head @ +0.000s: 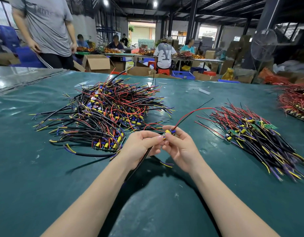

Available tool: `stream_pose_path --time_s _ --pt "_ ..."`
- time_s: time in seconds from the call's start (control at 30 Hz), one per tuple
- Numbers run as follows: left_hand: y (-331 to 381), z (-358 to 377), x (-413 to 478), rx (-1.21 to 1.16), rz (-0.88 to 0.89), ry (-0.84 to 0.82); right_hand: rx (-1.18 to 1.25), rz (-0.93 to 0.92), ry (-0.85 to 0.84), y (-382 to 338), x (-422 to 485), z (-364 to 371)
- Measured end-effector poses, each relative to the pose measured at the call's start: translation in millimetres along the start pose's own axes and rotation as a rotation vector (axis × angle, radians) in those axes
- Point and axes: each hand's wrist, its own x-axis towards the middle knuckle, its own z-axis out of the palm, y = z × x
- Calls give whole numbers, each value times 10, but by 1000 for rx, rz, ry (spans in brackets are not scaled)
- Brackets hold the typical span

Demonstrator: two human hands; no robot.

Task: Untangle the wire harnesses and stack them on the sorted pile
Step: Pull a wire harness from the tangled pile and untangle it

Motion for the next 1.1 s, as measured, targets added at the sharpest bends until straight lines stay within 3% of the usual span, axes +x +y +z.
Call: stream_pose_path --time_s 0.17,0.3,0.47,0.63,0.77,0.87,0.97,1.1 --pt "-32 11 0 218 -22 56 -236 -120 88 20 45 -28" --pt "-65 21 5 418 103 77 -458 -183 107 54 36 -60" --pt "-43 16 29 434 209 69 -286 -158 91 77 52 -23" --pt "-136 86 31 406 70 73 -305 -195 169 54 47 -72" --pt "-139 50 52 687 90 241 -401 -200 154 54 31 -55" --pt "-98 49 57 880 188 247 -356 -188 166 41 44 -58" --pt "-78 57 65 699 202 162 -238 -156 190 42 99 -80" --pt "-105 -1 81 365 11 45 -208 -176 307 -23 143 -176"
